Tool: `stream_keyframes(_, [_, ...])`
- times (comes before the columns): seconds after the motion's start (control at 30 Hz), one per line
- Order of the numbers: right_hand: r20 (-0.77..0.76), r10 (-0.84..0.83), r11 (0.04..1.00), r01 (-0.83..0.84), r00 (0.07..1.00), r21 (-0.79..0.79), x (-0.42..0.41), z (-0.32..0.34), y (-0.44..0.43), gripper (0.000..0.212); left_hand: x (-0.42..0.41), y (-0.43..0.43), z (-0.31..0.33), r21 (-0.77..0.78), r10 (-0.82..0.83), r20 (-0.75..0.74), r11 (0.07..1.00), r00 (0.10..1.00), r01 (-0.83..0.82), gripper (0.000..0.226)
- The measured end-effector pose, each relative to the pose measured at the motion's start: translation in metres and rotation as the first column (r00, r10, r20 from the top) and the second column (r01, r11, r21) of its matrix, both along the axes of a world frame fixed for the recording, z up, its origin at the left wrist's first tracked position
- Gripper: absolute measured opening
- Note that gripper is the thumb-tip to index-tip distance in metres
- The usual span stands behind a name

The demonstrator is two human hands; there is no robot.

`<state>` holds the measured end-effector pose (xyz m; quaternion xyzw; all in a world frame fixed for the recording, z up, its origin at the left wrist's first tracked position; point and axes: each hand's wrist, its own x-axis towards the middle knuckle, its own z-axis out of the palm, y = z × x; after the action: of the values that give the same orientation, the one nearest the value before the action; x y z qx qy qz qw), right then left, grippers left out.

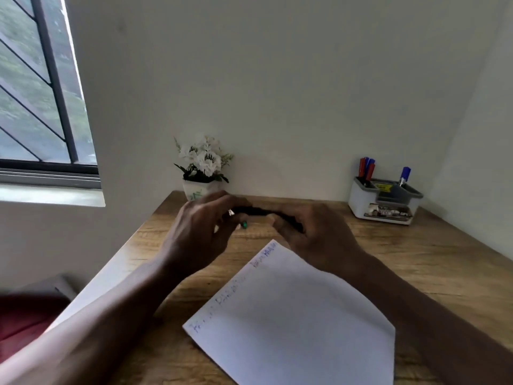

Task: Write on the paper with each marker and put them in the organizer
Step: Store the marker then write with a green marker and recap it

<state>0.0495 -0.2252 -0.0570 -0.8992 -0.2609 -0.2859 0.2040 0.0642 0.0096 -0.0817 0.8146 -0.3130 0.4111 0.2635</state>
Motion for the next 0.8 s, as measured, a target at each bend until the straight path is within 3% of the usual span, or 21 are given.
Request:
stream_keyframes(0.1, [-0.187,0.025,0.975,0.017,0.982,0.222,0.001,-0.001,-0.01,0.039,0.006,0.01,-0.004,-0.029,0.1,-0.108,0.994,0.989,-0.104,0.021])
stream_keyframes(0.23, [-0.259,0.227,0.927,-0.126,0.939,0.354,-0.015,-0.008,-0.007,0.05,0.008,0.018,-0.009,0.141,0.251,-0.31,0.966,0.917,-0.217,0.022])
stream_keyframes(0.27, [-0.287,0.299,0.878,-0.143,0.91,0.457,-0.018,-0.009,-0.002,0.044,0.008,0.018,-0.009,0.19,0.281,-0.356,0.955,0.891,-0.226,0.021])
stream_keyframes(0.33, [-0.34,0.459,0.694,-0.092,0.821,0.714,-0.025,-0.007,0.009,0.026,0.006,0.016,-0.009,0.269,0.333,-0.423,0.934,0.842,-0.235,0.019])
stream_keyframes(0.43, [-0.369,0.76,0.357,0.131,0.535,0.925,-0.033,-0.003,0.017,0.036,0.007,0.015,-0.012,0.362,0.426,-0.437,0.89,0.792,-0.279,0.023])
stream_keyframes(0.47, [-0.37,0.801,0.333,0.163,0.47,0.929,-0.034,-0.004,0.017,0.038,0.007,0.015,-0.013,0.378,0.453,-0.444,0.877,0.773,-0.296,0.026])
stream_keyframes(0.5, [-0.408,0.791,0.388,0.142,0.456,0.911,-0.036,-0.005,0.018,0.036,0.008,0.015,-0.013,0.387,0.473,-0.457,0.868,0.753,-0.31,0.031])
stream_keyframes(0.57, [-0.516,0.612,0.654,-0.017,0.6,0.756,-0.036,-0.012,0.017,0.017,0.007,0.016,-0.012,0.379,0.486,-0.511,0.868,0.709,-0.321,0.049])
stream_keyframes(0.63, [-0.532,0.435,0.851,-0.139,0.726,0.506,-0.034,-0.023,0.016,0.028,0.003,0.019,-0.008,0.344,0.462,-0.601,0.886,0.653,-0.31,0.086])
stream_keyframes(0.73, [-0.495,0.33,0.941,-0.238,0.804,0.241,-0.031,-0.029,0.014,0.041,-0.004,0.026,-0.003,0.359,0.437,-0.713,0.899,0.549,-0.249,0.141])
stream_keyframes(0.8, [-0.44,0.269,0.963,-0.231,0.857,0.138,-0.024,-0.028,0.009,0.04,-0.007,0.028,-0.001,0.433,0.463,-0.746,0.883,0.479,-0.179,0.158])
